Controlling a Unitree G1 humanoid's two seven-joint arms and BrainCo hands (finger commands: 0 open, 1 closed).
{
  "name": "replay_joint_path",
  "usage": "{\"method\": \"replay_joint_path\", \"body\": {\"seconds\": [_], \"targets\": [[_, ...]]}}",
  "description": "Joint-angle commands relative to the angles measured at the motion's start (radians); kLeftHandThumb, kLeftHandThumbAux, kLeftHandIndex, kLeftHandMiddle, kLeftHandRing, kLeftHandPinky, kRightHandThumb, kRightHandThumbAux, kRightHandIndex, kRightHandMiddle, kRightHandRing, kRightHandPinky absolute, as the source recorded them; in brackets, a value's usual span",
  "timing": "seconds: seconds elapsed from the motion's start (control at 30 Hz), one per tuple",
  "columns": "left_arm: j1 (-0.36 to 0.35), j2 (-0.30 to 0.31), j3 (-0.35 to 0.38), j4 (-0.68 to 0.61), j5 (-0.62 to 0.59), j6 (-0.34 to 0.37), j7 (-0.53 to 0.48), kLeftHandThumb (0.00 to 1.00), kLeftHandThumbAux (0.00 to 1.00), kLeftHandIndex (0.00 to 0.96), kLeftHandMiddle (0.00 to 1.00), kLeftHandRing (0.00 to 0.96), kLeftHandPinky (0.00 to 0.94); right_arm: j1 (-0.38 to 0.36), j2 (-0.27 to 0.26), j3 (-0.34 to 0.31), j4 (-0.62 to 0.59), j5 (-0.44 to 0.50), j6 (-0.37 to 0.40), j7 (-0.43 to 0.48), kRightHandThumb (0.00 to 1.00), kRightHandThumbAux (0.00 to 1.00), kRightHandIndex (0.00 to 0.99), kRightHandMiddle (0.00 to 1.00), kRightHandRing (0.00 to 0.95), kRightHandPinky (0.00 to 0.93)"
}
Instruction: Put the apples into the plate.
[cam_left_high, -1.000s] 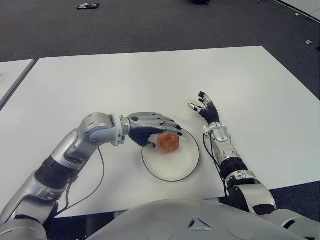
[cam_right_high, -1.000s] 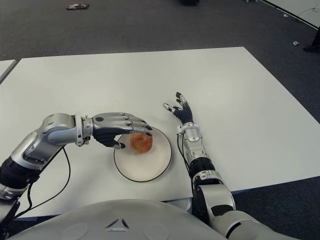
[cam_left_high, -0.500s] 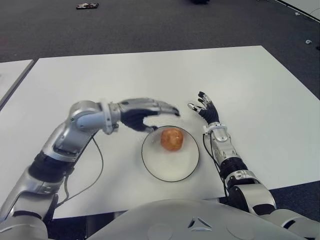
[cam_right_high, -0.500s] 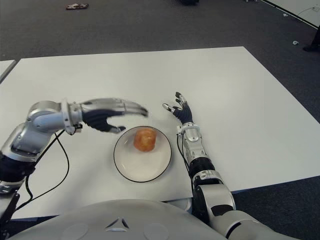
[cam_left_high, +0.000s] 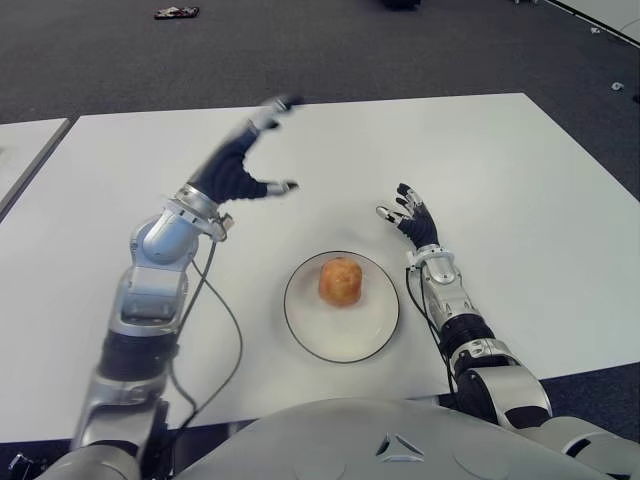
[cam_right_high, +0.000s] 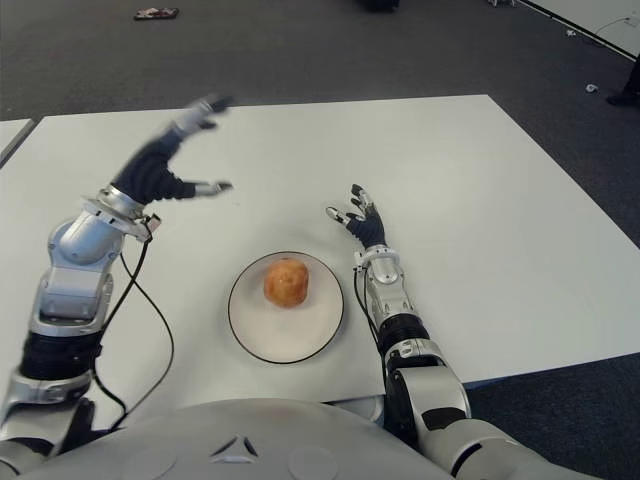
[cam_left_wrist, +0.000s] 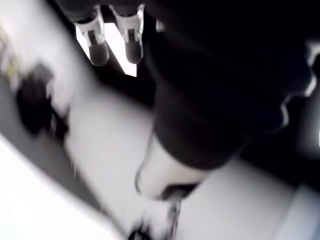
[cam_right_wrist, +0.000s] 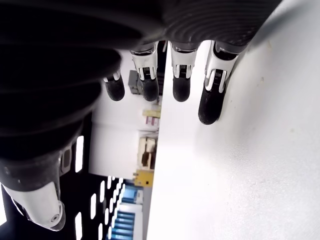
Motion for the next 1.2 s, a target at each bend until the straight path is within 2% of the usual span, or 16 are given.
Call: {"method": "replay_joint_path", "body": {"seconds": [0.03, 0.3, 0.5, 0.63, 0.87, 1.07, 1.2], "targets": [[-0.011, -0.150, 0.071, 0.090, 0.037, -0.007, 0.251, 0.004, 0.502, 0.000, 0.000, 0.000, 0.000, 0.018, 0.021, 0.009, 0.045, -0.005, 0.035, 0.011, 0.147, 0.675, 0.021, 0.076, 0.082, 0.112], [-0.030, -0.219, 0.150, 0.223, 0.022, -0.086, 0.423, 0.000, 0.632, 0.009, 0.011, 0.000, 0.000, 0.025, 0.023, 0.011, 0.041, -0.008, 0.038, 0.006, 0.136, 0.675, 0.020, 0.079, 0.085, 0.115], [-0.051, -0.266, 0.159, 0.322, 0.041, -0.115, 0.536, 0.023, 0.679, 0.027, 0.030, 0.009, 0.022, 0.031, 0.024, 0.012, 0.035, -0.008, 0.037, 0.010, 0.133, 0.670, 0.018, 0.074, 0.080, 0.104], [-0.037, -0.286, 0.163, 0.515, 0.048, -0.180, 0.615, 0.056, 0.701, 0.041, 0.048, 0.028, 0.051, 0.036, 0.025, 0.014, 0.030, -0.011, 0.035, 0.005, 0.131, 0.673, 0.018, 0.072, 0.078, 0.110], [0.005, -0.297, 0.153, 0.670, 0.050, -0.252, 0.667, 0.077, 0.712, 0.044, 0.068, 0.056, 0.067, 0.045, 0.025, 0.016, 0.022, -0.013, 0.035, 0.005, 0.122, 0.666, 0.021, 0.081, 0.085, 0.115], [0.055, -0.328, 0.123, 0.718, 0.063, -0.292, 0.701, 0.079, 0.717, 0.042, 0.081, 0.073, 0.085, 0.046, 0.025, 0.016, 0.023, -0.010, 0.037, 0.011, 0.121, 0.666, 0.023, 0.091, 0.094, 0.119], [0.062, -0.330, 0.124, 0.745, 0.053, -0.290, 0.701, 0.084, 0.712, 0.048, 0.090, 0.083, 0.098, 0.045, 0.026, 0.016, 0.024, -0.010, 0.039, 0.010, 0.121, 0.666, 0.024, 0.093, 0.095, 0.117]]}}
